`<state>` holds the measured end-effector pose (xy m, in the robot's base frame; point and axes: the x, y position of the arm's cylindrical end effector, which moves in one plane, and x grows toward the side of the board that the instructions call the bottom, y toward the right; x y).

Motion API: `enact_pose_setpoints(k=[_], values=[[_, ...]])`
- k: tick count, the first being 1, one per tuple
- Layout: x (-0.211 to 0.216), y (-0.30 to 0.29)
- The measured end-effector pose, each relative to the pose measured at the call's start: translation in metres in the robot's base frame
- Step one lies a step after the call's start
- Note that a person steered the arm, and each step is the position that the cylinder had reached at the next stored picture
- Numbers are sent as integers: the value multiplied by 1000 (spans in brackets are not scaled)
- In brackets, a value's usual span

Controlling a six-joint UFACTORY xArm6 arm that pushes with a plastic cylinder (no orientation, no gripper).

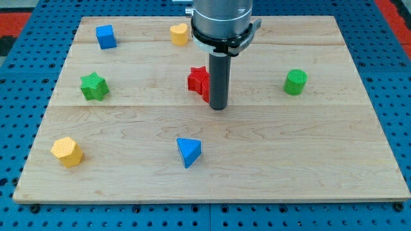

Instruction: Move your arm to the right of the triangle

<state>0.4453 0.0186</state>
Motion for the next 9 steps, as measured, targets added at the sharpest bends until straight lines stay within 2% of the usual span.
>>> enact_pose_setpoints(k=[6, 8, 9], values=[[0, 12], [0, 87], [18, 88]])
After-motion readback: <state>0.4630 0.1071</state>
